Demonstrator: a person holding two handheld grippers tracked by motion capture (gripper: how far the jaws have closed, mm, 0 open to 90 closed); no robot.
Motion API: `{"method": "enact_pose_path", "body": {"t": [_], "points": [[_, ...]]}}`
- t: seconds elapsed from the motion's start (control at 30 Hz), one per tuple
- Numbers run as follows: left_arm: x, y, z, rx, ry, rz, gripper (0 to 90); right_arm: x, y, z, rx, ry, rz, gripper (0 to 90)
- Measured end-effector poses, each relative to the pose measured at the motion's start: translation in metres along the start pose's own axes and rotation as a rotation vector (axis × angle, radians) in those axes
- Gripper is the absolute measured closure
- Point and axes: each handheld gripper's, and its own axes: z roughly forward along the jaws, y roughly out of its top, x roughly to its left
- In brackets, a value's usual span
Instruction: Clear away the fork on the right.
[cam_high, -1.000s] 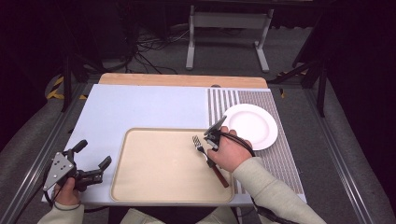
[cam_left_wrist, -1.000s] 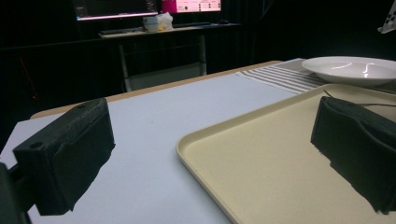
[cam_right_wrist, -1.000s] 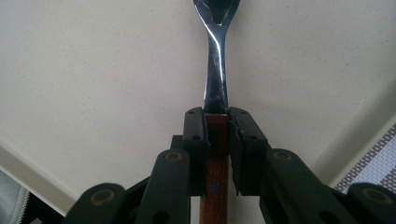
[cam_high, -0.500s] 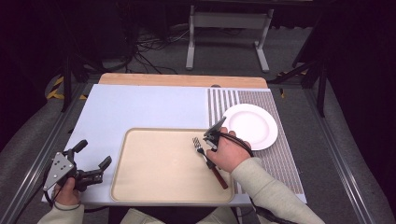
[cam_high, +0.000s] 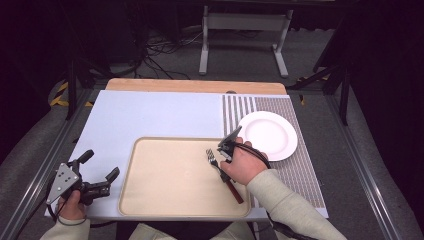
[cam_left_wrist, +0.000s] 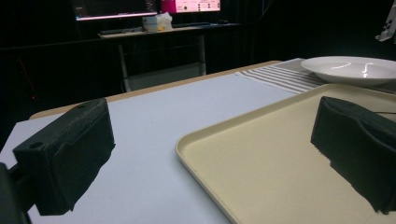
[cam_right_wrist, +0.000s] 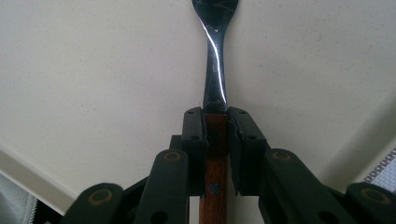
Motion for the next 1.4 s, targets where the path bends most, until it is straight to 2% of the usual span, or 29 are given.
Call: {"method": "enact_pose_path", "body": {"t": [0.23,0.4,0.7,0.8,0.9,0.97,1.0,1.03,1.07,1.1,1.17,1.2,1.23,1.3,1.37,1.4], "points": [[0.0,0.0,0.0,-0.001,0.0,-0.003,0.0,0.0,0.0,0.001,-0.002,0.005,-0.006,76.9],[0.0,0.0,0.0,-0.002,-0.001,-0.003,0.0,0.0,0.0,-0.001,-0.019,0.012,-0.024,71.8],[-0.001,0.0,0.0,-0.002,0.001,-0.007,0.0,-0.001,0.0,-0.011,-0.067,0.009,-0.099,60.5],[-0.001,-0.001,0.001,-0.001,-0.001,-0.008,0.0,0.0,0.001,-0.016,-0.126,0.019,-0.146,49.1],[-0.001,-0.001,0.001,-0.001,-0.001,-0.008,0.0,0.002,0.002,-0.019,-0.203,0.04,-0.198,31.2],[0.0,-0.001,0.001,0.002,-0.002,-0.007,0.0,0.003,0.005,-0.02,-0.279,0.062,-0.269,20.2],[0.0,-0.001,0.001,0.001,0.0,-0.009,0.0,0.004,0.006,-0.02,-0.312,0.069,-0.294,17.6],[0.0,-0.001,0.001,0.001,0.0,-0.009,0.0,0.006,0.007,-0.021,-0.341,0.081,-0.317,17.1],[0.0,-0.001,0.001,0.0,0.001,-0.008,0.0,0.006,0.007,-0.021,-0.341,0.081,-0.317,17.1],[0.0,-0.001,0.0,0.0,0.002,-0.007,0.0,0.008,0.009,-0.021,-0.36,0.098,-0.344,16.4],[0.0,-0.001,0.0,-0.001,0.002,-0.007,0.0,0.01,0.01,-0.021,-0.384,0.105,-0.378,16.4],[0.0,-0.001,0.0,-0.001,0.002,-0.007,0.0,0.011,0.012,-0.021,-0.402,0.104,-0.411,16.5],[0.0,-0.001,0.0,0.0,0.001,-0.007,0.0,0.011,0.012,-0.021,-0.402,0.104,-0.411,16.5],[0.0,-0.001,0.0,-0.001,0.001,-0.008,0.0,0.013,0.014,-0.021,-0.434,0.106,-0.462,18.3],[0.0,-0.001,0.0,-0.001,0.001,-0.007,0.0,0.015,0.018,-0.021,-0.464,0.111,-0.542,22.6],[0.0,-0.001,0.001,-0.001,0.0,-0.006,0.0,0.015,0.02,-0.02,-0.472,0.111,-0.561,23.7]]}}
